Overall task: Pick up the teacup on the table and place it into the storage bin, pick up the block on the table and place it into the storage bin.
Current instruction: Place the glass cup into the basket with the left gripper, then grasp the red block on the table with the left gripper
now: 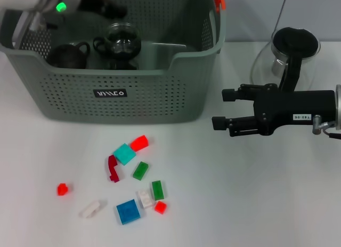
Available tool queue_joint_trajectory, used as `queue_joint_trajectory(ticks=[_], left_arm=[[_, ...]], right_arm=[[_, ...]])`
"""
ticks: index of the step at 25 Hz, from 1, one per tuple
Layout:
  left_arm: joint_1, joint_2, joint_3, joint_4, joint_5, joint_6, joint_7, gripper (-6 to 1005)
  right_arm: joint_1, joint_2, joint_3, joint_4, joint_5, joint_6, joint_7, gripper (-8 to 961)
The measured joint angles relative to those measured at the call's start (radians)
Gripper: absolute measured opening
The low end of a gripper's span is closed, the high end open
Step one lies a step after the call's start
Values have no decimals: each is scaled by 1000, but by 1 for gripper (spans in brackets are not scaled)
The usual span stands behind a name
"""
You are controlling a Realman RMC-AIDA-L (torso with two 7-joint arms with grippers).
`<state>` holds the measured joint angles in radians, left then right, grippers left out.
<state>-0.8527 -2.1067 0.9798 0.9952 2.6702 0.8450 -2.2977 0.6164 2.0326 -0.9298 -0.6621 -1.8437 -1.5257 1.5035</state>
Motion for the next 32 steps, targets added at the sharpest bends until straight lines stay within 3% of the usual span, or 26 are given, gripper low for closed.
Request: queue_joint_trajectory(ticks=[2,6,9,12,19,23,26,32], left_arm=[[42,-6,-15,94,-81,48,10,521],[138,-7,-99,248,-462,270,137,662],[195,-13,-206,259,-754,560,300,758],[241,-24,-254,233,-887,813,409,835],[365,-62,-252,213,-859,1065,577,861],[400,-66,-253,167,-786,1091,623,861],[403,-67,-257,125,-703,1087,654,861],[413,-69,-260,88,-593,1064,760,861]], right_arm=[[0,-1,-1,0,0,-4,-3,916],[6,-9,-1,-1,-17,-21,-12,916],[12,-12,-1,-7,-43,-52,-20,916],[13,-19,-1,-10,-53,-87,-33,916],[25,-31,-1,-10,-107,-147,-26,916],[47,-27,-1,-4,-154,-150,-24,916],[70,-9,-1,2,-190,-124,-14,916],[113,55,-17,3,-281,-36,-17,915]])
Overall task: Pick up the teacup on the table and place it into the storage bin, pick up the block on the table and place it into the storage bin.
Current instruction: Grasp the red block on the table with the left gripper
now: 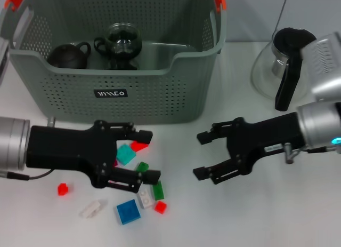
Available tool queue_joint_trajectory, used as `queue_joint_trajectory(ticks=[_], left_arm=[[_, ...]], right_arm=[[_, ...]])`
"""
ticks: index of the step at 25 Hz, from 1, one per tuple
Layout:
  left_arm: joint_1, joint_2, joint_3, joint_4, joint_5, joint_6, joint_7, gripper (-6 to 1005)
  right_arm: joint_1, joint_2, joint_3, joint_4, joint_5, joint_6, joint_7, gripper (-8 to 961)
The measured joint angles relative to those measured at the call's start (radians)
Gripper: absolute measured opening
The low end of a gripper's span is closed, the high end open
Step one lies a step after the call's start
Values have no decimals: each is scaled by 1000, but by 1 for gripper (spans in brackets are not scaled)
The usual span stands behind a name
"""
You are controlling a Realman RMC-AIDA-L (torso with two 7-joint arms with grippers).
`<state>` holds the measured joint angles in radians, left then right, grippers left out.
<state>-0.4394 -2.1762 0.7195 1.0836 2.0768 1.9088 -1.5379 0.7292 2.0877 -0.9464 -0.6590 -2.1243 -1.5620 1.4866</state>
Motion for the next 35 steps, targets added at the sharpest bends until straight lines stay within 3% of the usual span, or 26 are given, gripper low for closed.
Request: queue_joint_trajectory(ticks=[9,18,35], left_arm=[[3,6,-79,23,252,-58,34,861],[11,11,-175,144,486,-67,2,860],[5,6,-122,118,581,-201,-19,860]], right_arm=[[30,10,-20,26,-7,14,5,915],[43,12,-25,66,33,54,-1,915],[52,14,-26,83,63,64,-1,917]])
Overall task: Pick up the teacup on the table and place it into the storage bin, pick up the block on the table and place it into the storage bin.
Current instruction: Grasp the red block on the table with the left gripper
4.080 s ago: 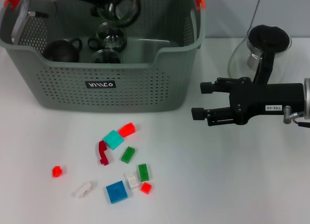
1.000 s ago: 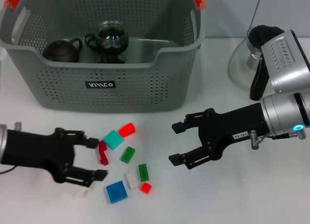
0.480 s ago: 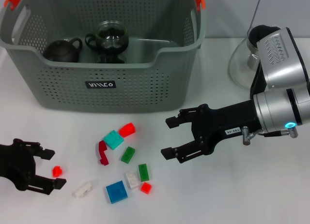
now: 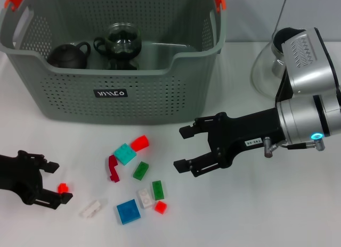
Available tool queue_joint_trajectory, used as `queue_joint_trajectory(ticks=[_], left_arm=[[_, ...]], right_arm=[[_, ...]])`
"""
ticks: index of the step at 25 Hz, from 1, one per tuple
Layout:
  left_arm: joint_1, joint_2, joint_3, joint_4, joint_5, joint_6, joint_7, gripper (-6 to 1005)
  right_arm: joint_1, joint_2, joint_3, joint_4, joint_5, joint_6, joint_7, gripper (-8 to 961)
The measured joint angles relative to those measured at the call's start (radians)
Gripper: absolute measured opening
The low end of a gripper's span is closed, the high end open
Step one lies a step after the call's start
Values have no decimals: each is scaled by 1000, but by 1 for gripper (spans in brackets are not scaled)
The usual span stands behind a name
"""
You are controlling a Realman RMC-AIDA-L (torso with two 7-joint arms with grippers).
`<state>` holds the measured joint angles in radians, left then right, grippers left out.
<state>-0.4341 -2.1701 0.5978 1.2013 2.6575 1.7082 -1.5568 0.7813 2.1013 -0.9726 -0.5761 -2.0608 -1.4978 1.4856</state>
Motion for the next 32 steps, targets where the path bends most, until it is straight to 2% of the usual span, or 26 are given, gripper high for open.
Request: queue_joint_trajectory(ticks=[7,14,32], left_arm=[[-18,5,3,-71,14,-70,-5,860],[-18,7,7,-92,14,-81,8,861],[-2,5,-12,-116,16,-122,24,778]], right_arm=[[2,0,0,7,7,17,-3,916],[4,0,0,10,7,23,-4,917],[12,0,-8,1,21,22,-7,916]])
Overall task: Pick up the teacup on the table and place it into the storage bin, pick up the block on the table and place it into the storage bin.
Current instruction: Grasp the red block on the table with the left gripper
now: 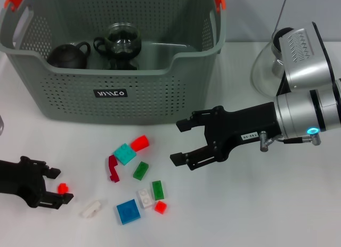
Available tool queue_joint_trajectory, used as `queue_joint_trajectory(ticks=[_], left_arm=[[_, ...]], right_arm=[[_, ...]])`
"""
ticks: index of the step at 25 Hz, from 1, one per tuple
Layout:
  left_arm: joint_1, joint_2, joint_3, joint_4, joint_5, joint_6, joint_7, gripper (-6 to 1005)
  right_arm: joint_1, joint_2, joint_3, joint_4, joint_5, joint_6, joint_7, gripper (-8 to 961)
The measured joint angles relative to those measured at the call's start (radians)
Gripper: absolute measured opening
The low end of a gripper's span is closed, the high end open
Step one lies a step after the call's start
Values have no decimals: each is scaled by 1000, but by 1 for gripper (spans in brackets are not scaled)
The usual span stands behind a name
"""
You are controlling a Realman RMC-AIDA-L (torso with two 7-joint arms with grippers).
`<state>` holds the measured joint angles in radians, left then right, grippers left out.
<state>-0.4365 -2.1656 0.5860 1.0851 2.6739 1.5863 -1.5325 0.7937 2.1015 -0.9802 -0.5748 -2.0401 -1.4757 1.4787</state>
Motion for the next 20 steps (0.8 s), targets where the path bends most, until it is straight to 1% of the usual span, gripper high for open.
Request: queue_joint_trajectory(ticks=[9,11,17,20], left_arm=[[8,-2,-7,-2,-3,-8,19,736],[11,-3,-7,-6,-4,-12,27,528],[12,-3,-6,-18,-8,-18,44,520],[11,-3,-6,-26,-8,-21,46,476]], right_arm=[[7,0,-6,3,11,0,-1,916],[7,0,-7,4,12,0,-1,916],[7,0,-7,5,13,0,-2,917],[7,0,-7,6,13,0,-2,917]])
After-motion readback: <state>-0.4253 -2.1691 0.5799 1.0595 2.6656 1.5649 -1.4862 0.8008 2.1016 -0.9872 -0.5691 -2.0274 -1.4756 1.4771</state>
